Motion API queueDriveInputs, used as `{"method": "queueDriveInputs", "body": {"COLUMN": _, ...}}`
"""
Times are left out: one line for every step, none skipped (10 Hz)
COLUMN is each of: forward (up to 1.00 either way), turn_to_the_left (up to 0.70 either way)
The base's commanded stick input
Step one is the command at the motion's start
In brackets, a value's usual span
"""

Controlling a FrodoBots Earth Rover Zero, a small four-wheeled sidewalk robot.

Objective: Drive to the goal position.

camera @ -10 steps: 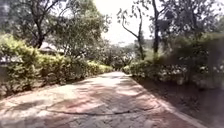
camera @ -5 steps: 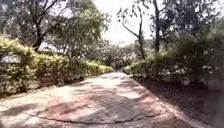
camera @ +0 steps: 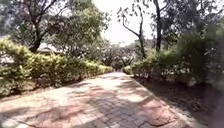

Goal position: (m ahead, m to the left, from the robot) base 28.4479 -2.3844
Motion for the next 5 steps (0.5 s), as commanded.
{"method": "queueDriveInputs", "body": {"forward": 0.50, "turn_to_the_left": 0.00}}
{"method": "queueDriveInputs", "body": {"forward": 0.50, "turn_to_the_left": 0.00}}
{"method": "queueDriveInputs", "body": {"forward": 0.50, "turn_to_the_left": 0.00}}
{"method": "queueDriveInputs", "body": {"forward": 0.50, "turn_to_the_left": 0.00}}
{"method": "queueDriveInputs", "body": {"forward": 0.50, "turn_to_the_left": 0.00}}
